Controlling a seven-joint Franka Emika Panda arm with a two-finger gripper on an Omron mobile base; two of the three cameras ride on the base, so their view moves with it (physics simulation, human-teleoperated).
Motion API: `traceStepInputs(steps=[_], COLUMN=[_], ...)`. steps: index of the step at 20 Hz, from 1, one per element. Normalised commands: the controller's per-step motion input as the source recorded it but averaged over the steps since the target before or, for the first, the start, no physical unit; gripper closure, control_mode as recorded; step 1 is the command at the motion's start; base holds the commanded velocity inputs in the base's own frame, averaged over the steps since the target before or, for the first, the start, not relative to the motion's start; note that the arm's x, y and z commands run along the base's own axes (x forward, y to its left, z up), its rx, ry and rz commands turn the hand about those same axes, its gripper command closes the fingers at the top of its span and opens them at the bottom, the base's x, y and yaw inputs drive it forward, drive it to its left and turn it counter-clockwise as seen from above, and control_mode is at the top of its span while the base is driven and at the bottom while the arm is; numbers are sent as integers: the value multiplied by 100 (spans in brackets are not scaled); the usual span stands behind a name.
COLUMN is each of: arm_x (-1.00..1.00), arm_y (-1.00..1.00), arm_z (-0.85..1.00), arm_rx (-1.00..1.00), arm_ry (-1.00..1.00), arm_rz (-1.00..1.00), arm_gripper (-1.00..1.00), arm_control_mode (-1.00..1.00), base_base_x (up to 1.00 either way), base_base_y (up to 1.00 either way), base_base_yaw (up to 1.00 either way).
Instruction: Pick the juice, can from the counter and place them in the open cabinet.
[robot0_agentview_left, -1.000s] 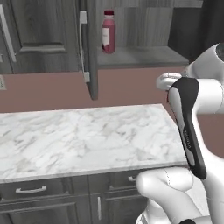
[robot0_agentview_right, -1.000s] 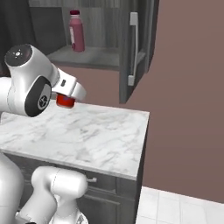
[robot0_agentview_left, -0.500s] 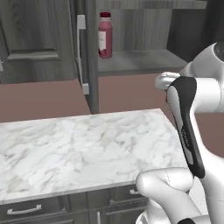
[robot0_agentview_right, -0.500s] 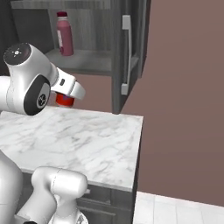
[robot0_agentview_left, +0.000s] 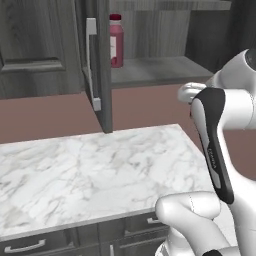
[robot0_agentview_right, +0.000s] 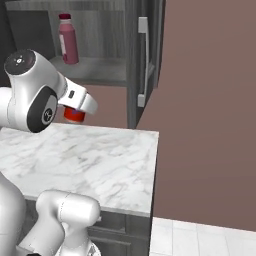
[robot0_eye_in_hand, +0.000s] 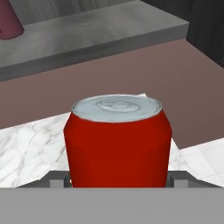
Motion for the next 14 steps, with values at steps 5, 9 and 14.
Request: traceStepInputs(steps=[5, 9, 14], arm_x=[0, 0, -20], arm_y=[0, 0, 0], arm_z=[0, 0, 1], arm_rx=[0, 0, 0], arm_ry=[0, 0, -13], arm_rz=[0, 0, 5], arm_gripper=[100, 100, 100], arm_control_mode=[100, 100, -100], base_base_x=[0, 0, 0], base_base_y=[0, 0, 0], base_base_yaw=[0, 0, 0])
